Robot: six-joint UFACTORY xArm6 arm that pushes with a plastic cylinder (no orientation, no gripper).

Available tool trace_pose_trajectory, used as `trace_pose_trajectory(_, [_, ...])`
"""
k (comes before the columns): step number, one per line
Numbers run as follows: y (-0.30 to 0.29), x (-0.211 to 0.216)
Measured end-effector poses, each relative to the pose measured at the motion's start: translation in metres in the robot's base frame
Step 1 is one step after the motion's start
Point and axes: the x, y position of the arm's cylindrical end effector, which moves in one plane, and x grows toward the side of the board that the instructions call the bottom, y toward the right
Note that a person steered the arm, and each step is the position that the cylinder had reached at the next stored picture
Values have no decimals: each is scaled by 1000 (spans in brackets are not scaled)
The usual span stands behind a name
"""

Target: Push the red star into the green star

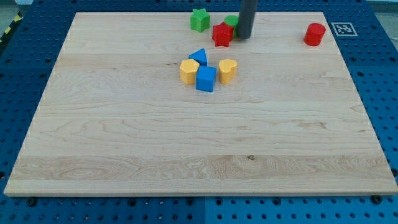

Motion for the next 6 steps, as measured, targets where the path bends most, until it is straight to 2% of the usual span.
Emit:
trace_pose_trajectory(2, [-11, 0])
trace_pose_trajectory(4, [34, 24])
trace_pose_trajectory(6, [-29, 24])
